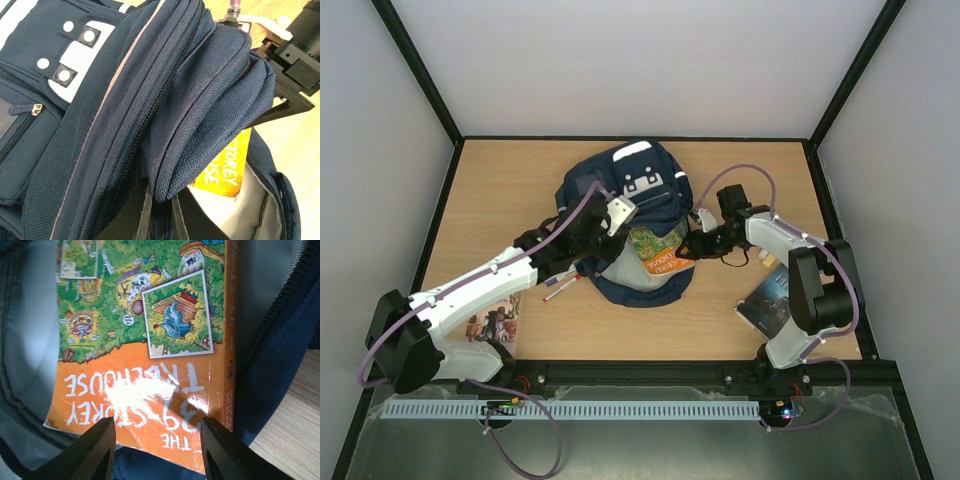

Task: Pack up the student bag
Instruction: Place the book in the student bag.

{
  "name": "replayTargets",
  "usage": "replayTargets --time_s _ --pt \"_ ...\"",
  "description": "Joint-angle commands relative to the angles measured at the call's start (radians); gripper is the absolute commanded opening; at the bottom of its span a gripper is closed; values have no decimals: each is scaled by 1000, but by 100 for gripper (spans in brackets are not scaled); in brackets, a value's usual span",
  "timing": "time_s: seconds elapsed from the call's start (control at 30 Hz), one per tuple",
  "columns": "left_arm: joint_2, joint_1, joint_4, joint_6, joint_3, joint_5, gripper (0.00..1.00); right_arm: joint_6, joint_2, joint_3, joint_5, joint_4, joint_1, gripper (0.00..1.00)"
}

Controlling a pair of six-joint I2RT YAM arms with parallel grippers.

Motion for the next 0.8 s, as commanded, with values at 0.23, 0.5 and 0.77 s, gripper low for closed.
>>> replayTargets --time_s 0.23,0.5,0.77 --pt "-17 10 91 -16 9 2 2 34 90 30 60 4 -2 53" --pt "-16 10 91 -14 6 6 2 40 28 16 102 44 -14 53" --pt "-21 9 91 -16 0 5 2 18 151 35 -7 -5 -13 50"
